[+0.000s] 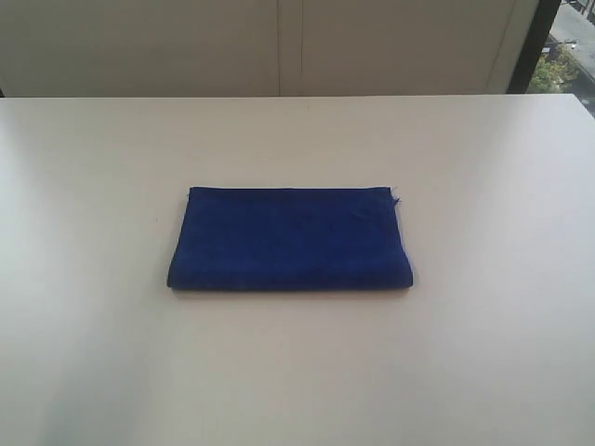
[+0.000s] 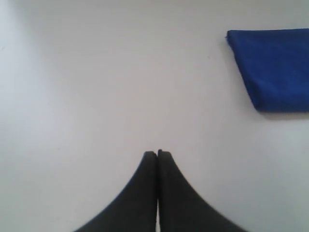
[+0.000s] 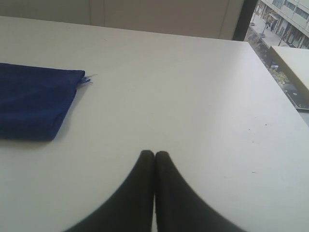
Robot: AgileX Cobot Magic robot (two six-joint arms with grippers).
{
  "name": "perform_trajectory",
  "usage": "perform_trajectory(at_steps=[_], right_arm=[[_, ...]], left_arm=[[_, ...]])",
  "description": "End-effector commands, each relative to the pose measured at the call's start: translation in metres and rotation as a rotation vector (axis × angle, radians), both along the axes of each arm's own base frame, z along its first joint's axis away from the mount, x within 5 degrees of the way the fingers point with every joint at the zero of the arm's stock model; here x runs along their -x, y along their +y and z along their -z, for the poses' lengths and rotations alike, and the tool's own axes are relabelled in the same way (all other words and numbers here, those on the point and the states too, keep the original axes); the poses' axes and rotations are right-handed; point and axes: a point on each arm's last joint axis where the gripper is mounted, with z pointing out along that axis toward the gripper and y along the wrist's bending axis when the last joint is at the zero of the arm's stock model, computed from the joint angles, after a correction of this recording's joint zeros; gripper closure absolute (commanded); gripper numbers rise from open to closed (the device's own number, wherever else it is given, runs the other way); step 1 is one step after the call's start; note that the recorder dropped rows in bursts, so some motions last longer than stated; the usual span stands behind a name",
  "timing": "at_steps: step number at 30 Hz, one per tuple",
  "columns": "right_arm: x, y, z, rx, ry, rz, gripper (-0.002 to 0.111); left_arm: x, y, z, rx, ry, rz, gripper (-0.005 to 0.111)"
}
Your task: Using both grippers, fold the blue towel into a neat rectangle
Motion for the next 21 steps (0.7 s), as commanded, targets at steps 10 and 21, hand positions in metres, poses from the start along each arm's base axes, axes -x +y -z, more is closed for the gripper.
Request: perform_trajectory(at_steps=[10,21], right_arm=[[0.000,0.000,0.001,-0.001,-0.012,0.005,0.108],[0.000,0.000,0.001,-0.001,-0.012,0.005,0.108]], left_arm=[[0.015,0.007,0.060,-0.003,-0.053,-0.120,0.107],[0.015,0.007,0.060,-0.001,-0.063,-0.120,0.107]])
